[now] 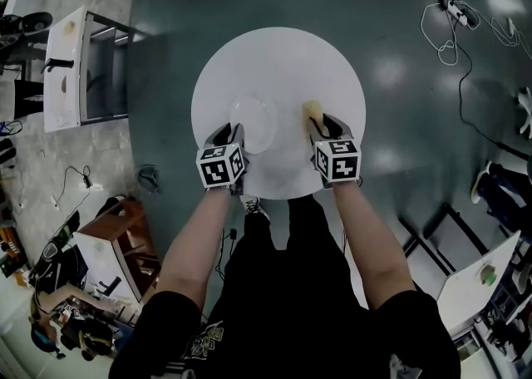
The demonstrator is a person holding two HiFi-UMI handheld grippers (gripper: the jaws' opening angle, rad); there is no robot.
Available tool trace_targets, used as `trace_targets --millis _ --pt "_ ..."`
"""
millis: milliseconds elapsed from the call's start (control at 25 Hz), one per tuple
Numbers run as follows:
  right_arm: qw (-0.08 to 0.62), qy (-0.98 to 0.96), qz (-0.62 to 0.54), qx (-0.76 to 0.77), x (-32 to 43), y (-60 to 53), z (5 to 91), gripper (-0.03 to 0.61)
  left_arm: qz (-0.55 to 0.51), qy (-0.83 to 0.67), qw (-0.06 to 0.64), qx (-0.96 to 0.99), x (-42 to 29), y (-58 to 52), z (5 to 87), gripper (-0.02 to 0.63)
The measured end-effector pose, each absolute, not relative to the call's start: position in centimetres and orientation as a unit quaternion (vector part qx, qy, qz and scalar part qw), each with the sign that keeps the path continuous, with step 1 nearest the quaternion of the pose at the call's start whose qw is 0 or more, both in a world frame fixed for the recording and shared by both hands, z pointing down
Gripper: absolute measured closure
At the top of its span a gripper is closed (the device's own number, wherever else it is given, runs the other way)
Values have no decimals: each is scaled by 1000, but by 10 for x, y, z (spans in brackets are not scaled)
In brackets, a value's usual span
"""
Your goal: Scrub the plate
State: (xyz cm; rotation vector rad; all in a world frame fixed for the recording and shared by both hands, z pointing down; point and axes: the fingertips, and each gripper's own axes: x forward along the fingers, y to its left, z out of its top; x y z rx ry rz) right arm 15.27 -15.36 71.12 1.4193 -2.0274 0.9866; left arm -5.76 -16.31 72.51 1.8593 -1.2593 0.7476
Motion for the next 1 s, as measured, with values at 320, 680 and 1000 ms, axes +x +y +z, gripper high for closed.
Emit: trace_targets --millis 320,680,1000 --pt "218 -740 358 526 155 -156 702 419 299 -495 354 734 -65 -164 716 514" --pt "190 -738 312 568 163 -156 659 405 283 -481 304 772 -71 -160 666 535" --pt "165 -757 264 574 144 -143 588 555 228 -454 297 809 -75 -145 601 607"
